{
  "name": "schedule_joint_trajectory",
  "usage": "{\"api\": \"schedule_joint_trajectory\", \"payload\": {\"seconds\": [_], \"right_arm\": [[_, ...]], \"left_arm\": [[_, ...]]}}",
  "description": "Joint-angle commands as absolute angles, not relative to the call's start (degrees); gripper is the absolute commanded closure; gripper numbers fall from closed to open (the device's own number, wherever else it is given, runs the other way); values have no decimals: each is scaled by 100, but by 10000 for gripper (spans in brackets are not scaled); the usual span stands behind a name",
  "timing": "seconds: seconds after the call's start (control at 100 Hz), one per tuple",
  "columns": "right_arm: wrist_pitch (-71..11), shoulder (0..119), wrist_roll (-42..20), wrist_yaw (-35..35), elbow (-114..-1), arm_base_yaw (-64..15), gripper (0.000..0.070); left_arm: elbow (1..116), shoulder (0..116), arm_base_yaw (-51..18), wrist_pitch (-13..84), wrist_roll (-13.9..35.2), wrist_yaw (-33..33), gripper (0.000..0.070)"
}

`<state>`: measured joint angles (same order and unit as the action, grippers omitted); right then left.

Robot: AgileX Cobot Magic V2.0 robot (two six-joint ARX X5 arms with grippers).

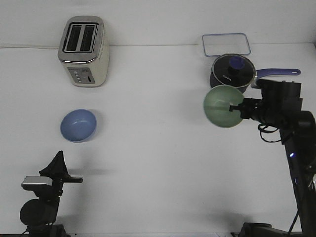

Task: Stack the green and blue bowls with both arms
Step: 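Grasp the green bowl rim with the right gripper and lift it, then carry the green bowl toward the robot and set it down centrally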

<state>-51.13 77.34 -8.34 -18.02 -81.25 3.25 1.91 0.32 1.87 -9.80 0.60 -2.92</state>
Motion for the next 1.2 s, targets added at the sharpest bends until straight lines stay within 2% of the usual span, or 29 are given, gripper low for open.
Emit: {"api": "schedule_joint_trajectory", "payload": {"seconds": [0.0,0.34,0.58,0.77,0.89,1.19], "right_arm": [[-5129,7535,-851,-1839,-7933,56,700],[-4812,7081,-1393,-1752,-6469,-1984,700],[-4460,7529,-1688,-1306,-6340,-3205,700],[-4324,8130,-1712,-1293,-6337,-3577,700],[-4303,8519,-1680,-1044,-6337,-3649,700],[-4191,9024,-1590,-1044,-6331,-3682,696]], "left_arm": [[80,27,187,-1039,71,-285,686],[80,27,187,-1039,71,-285,686],[80,27,187,-1039,71,-285,686],[80,27,187,-1039,71,-285,686],[80,27,187,-1039,71,-285,686],[80,27,187,-1039,71,-285,686]]}}
